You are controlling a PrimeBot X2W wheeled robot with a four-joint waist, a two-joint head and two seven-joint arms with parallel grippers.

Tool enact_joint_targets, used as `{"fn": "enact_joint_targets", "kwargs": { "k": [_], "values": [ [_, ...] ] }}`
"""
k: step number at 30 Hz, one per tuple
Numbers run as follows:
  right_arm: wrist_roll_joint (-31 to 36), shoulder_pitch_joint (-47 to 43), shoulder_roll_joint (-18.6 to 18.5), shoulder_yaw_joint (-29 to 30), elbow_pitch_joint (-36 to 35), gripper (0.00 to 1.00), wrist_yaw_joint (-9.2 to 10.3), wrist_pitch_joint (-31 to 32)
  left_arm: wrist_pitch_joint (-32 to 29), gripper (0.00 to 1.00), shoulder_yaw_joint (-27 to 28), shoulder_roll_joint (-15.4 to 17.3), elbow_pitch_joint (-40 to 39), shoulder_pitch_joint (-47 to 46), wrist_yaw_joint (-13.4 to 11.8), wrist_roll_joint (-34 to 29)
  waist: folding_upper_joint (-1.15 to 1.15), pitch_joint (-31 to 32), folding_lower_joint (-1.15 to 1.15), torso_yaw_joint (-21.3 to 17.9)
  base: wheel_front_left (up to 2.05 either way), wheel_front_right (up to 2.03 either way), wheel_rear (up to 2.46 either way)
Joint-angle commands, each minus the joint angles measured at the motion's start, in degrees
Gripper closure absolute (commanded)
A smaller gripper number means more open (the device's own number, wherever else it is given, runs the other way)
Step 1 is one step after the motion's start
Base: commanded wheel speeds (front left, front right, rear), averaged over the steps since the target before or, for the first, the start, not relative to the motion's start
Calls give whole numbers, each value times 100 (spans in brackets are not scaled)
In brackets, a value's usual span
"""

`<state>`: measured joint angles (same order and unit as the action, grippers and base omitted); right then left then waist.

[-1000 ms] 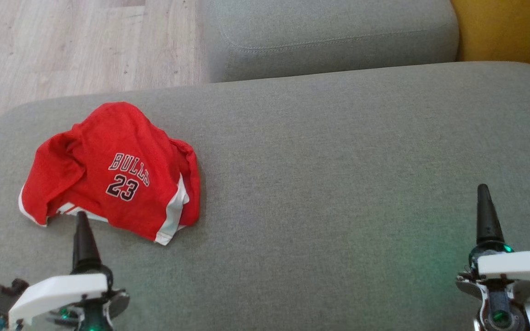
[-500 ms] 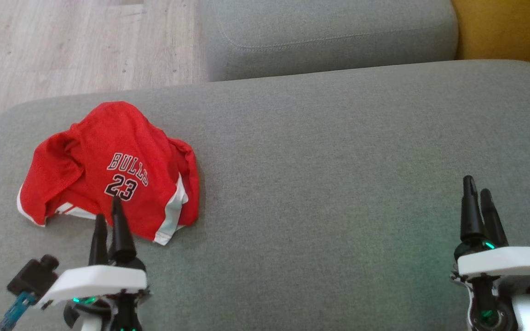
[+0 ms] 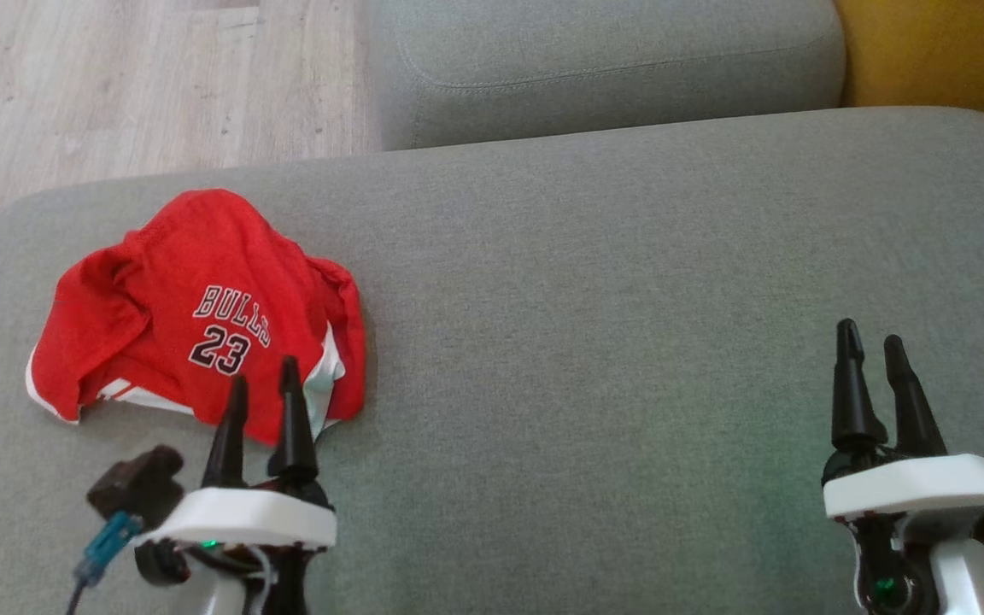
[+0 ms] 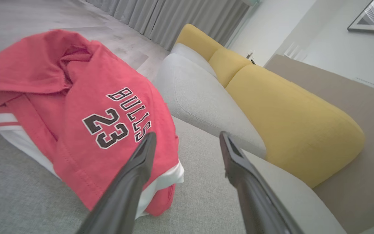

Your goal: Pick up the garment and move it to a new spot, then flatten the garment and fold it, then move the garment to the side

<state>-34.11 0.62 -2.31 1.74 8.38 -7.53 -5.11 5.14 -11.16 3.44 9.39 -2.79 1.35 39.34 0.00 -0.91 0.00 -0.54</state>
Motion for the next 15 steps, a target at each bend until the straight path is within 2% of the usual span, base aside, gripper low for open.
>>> {"fn": "enact_joint_targets", "kwargs": {
  "k": [1,15],
  "values": [
    [242,255,-40,-123,-257,0,2,-90,90,0,0,99,-168,-364,-57,-247,0,1,0,-5,0,0,0],
    [1265,263,-44,-227,-425,0,3,-309,308,0,-529,294,-153,-563,-500,-1206,0,-52,0,-9,0,0,0]
  ]
}}
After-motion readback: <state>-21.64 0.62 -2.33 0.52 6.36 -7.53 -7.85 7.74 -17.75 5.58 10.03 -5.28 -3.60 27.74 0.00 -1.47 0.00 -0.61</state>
